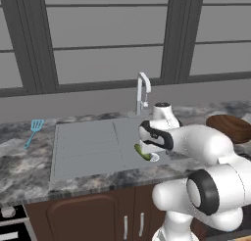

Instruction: Pick the cucumber from the sink and place it in the bowl. Then pick the bowl and place it in the microwave. Then close the microwave door and press the start button.

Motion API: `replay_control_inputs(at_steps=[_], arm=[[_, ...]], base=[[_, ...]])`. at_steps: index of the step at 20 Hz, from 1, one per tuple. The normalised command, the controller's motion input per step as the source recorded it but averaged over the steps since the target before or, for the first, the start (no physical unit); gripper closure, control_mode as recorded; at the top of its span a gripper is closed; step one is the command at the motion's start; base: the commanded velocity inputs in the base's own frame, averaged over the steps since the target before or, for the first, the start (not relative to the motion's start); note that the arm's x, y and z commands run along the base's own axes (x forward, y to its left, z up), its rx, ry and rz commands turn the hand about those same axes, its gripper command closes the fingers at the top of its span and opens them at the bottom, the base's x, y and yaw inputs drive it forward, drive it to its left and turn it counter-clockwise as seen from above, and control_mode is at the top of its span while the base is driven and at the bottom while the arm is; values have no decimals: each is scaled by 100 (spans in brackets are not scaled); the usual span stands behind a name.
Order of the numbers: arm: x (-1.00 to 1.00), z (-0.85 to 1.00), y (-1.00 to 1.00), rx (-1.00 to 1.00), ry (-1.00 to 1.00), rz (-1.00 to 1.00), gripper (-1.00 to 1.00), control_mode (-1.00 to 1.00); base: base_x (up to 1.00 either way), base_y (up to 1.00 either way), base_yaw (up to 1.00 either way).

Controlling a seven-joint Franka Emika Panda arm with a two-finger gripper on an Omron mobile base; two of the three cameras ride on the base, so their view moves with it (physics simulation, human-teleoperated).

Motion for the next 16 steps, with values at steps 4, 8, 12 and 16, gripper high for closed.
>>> replay_control_inputs(at_steps=[4,8,12,16], arm=[[76,-52,-6,0,6,7,-100,-100],[82,-50,-3,0,4,5,-100,-100],[71,-51,-8,1,1,1,-100,-100],[52,-70,-2,3,0,0,-100,-100]], base=[[0,0,0],[0,0,0],[0,0,0],[0,0,0]])
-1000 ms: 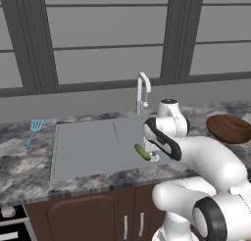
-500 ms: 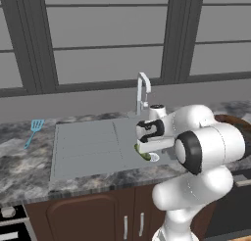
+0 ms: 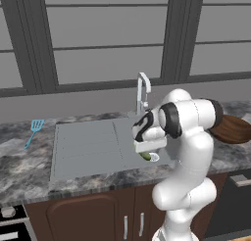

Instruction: Pick the cucumber from the sink and place it in the bowl. Then pick the bowl and place it in the microwave. Then close the microwave door and press the start button.

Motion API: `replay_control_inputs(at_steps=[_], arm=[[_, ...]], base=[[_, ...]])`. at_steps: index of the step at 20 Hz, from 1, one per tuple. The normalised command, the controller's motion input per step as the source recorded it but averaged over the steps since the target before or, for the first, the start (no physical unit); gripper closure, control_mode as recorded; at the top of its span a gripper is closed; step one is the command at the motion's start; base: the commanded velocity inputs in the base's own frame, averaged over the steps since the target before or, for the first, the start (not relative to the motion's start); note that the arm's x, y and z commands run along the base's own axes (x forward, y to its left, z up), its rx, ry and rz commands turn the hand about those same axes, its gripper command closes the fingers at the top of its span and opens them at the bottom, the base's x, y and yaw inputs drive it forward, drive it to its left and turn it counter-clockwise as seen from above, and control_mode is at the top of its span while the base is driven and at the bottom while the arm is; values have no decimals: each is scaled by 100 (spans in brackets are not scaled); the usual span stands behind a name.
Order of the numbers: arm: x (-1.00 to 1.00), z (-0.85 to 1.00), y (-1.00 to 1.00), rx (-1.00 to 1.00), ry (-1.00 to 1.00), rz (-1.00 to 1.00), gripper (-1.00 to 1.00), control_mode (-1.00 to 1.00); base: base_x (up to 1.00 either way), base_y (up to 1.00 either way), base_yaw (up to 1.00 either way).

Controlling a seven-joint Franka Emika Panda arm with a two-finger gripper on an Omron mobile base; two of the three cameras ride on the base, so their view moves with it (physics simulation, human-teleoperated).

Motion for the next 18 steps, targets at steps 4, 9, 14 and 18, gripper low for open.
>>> replay_control_inputs(at_steps=[4,9,14,18], arm=[[34,-67,-2,4,0,0,-100,-100],[48,-37,-2,6,0,0,-100,-100],[41,-22,-2,4,-5,0,-100,-100],[37,-28,-1,2,-8,0,-100,-100]], base=[[0,0,0],[0,0,0],[0,0,0],[0,0,0]])
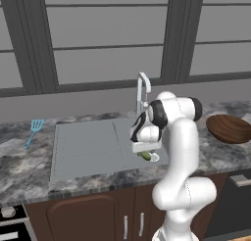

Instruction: Pick the cucumber from the sink and place it in the bowl. Then pick the bowl and place it in the microwave. Then close the microwave door and press the start button.

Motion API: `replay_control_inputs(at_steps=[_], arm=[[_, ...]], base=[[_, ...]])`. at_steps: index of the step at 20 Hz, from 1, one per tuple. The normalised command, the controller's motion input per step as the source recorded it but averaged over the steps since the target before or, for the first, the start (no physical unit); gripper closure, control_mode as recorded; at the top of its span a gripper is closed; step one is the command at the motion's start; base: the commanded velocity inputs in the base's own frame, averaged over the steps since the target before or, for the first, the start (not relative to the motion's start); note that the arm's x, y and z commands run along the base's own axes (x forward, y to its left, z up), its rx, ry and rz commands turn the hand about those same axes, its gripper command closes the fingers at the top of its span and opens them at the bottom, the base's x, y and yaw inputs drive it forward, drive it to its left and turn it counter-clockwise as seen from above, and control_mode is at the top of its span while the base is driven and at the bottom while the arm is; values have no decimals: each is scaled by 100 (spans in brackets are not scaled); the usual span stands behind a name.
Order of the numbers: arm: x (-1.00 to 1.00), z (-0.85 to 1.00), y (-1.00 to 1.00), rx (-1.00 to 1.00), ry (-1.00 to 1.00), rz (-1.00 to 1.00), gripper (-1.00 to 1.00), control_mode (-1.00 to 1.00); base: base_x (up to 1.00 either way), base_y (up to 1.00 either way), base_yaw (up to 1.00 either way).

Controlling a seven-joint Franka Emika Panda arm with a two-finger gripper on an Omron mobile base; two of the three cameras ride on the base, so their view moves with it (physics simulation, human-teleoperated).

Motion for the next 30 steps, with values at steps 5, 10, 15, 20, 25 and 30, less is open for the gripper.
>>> replay_control_inputs(at_steps=[5,10,15,20,25,30], arm=[[1,-27,-3,1,-9,0,100,-100],[-36,22,0,3,-11,0,100,-100],[-83,100,0,4,-18,3,100,-100],[-66,100,0,0,-14,3,100,-100],[-27,100,-7,0,0,-3,100,-100],[-16,100,-31,0,7,-11,100,-100]], base=[[0,0,0],[0,0,0],[0,0,0],[0,0,0],[0,0,0],[0,0,0]])
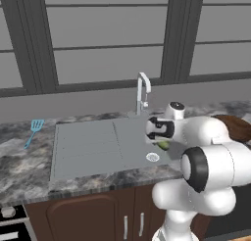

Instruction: Pick the cucumber from the sink and place it in the bowl. Then pick the bowl and place it in the microwave. Then close the microwave door and press the start button.

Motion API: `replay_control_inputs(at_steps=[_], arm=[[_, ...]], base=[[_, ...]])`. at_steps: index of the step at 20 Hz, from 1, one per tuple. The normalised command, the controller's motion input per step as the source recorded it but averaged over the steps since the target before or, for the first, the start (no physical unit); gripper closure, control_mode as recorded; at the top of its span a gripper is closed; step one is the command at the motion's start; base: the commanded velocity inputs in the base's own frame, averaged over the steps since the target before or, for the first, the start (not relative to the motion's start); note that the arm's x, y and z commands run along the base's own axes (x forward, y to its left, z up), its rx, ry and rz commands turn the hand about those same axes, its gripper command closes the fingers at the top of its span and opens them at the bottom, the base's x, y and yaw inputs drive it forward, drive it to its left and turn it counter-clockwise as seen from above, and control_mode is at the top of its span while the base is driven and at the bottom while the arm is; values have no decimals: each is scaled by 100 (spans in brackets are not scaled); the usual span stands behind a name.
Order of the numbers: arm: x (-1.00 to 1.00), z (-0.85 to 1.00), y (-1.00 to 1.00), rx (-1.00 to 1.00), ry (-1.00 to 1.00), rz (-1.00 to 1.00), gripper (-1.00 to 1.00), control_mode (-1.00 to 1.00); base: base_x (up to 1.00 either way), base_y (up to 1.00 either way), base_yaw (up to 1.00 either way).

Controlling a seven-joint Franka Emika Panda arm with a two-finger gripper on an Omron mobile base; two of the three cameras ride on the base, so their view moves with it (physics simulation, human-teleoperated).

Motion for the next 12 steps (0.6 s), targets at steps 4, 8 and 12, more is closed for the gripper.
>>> replay_control_inputs(at_steps=[4,8,12], arm=[[-20,100,-42,0,4,-16,100,-100],[-49,94,-83,1,7,-26,100,-100],[-45,69,-89,0,3,-25,100,-100]], base=[[0,0,0],[0,0,0],[0,0,0]])
